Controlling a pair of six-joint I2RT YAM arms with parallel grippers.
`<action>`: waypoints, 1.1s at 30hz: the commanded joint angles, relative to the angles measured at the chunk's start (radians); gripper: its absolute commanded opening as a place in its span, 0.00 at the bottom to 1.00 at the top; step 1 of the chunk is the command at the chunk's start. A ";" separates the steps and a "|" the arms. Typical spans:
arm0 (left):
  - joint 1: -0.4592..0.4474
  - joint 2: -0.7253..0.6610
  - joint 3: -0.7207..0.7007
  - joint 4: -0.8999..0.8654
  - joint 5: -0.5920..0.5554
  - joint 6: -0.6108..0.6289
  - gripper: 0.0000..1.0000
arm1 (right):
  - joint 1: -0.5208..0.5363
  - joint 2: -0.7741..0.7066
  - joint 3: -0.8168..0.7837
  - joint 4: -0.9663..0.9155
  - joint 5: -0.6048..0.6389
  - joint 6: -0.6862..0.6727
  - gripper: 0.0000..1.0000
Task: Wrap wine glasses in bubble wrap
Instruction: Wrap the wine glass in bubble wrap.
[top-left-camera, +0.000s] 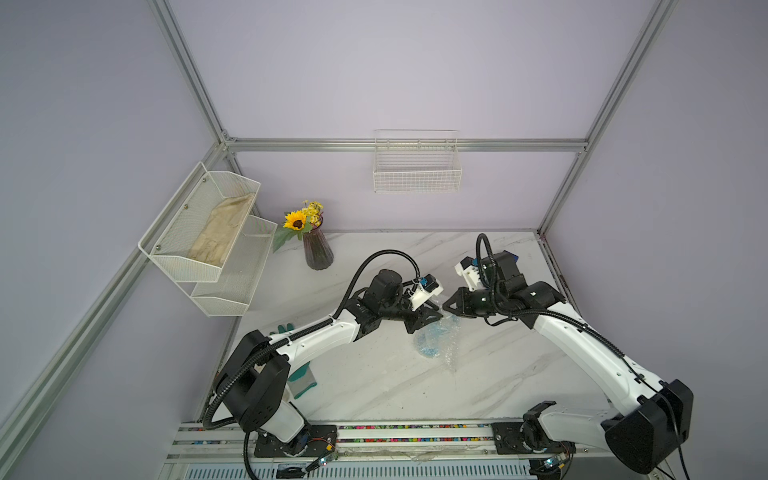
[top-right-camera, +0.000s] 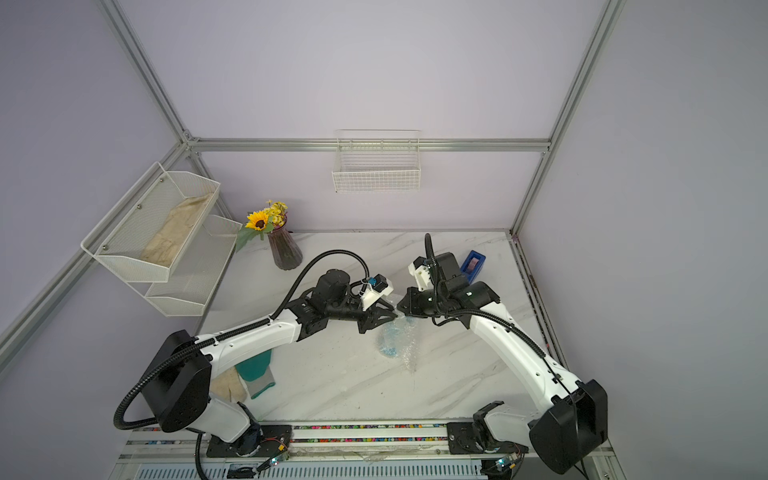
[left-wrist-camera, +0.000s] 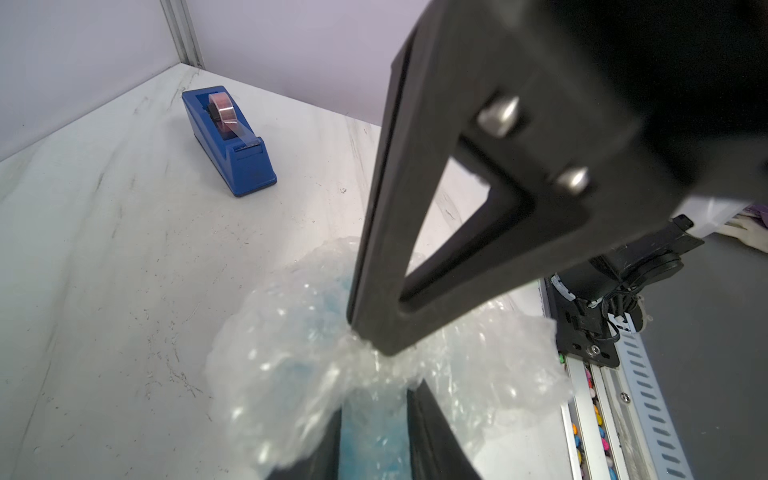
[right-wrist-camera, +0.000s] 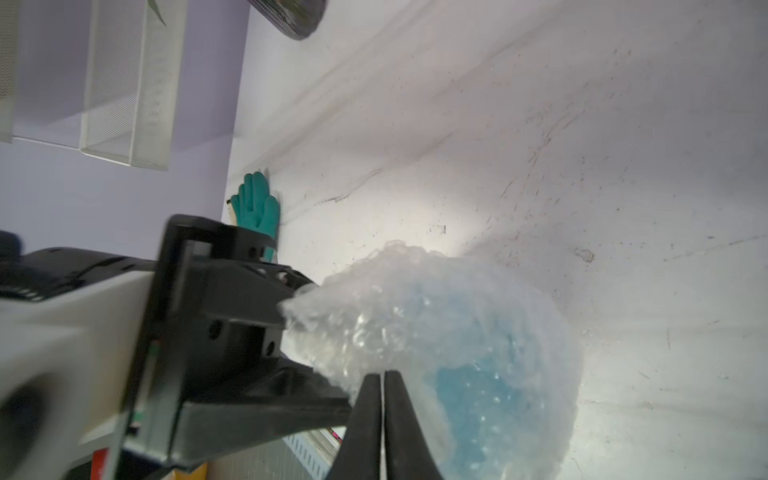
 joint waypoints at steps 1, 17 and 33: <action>0.009 0.027 0.038 -0.069 0.016 -0.025 0.28 | 0.019 0.041 -0.009 0.002 0.005 -0.040 0.05; 0.051 -0.123 -0.008 -0.061 0.035 -0.096 0.56 | 0.111 0.260 0.069 -0.030 0.217 -0.010 0.01; 0.071 -0.214 -0.034 -0.078 -0.074 -0.144 0.57 | 0.104 0.215 0.284 -0.107 0.180 -0.014 0.20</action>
